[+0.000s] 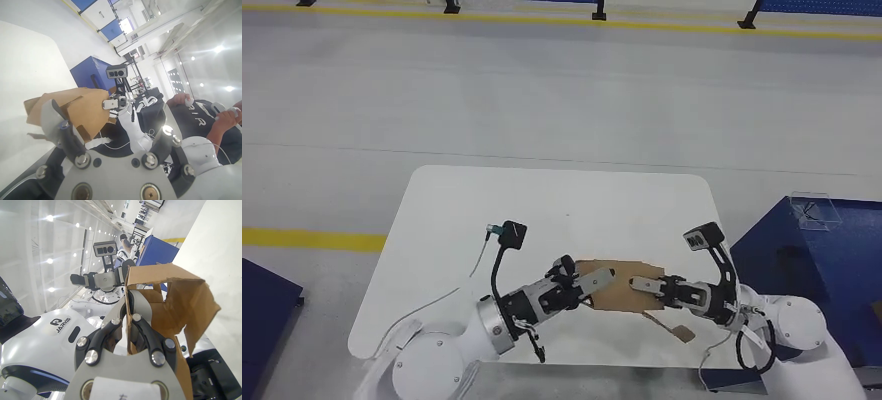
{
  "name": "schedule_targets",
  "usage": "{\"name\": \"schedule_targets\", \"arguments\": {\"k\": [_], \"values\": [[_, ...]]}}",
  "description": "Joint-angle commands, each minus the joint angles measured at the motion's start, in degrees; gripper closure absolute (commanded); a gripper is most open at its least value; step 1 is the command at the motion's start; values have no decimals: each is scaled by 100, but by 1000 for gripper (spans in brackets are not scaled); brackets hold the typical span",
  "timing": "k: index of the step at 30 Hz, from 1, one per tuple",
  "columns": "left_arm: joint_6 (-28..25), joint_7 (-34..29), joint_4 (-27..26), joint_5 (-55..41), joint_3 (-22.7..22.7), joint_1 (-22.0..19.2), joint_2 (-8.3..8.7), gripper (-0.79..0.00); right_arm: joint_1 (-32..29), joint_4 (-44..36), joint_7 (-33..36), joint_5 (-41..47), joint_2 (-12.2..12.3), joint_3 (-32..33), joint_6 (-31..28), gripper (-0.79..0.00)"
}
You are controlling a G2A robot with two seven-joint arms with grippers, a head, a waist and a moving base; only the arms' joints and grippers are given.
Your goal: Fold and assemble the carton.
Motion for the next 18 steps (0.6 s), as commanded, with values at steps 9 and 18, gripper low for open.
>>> {"name": "schedule_targets", "arguments": {"k": [9,18], "values": [[-118,263,-180,331,111,169,-25,-785,-26,54,76,22,15,-154,152,0],[-101,1057,-603,260,-544,715,-9,-785,362,708,599,1738,14,-93,1169,0]]}}
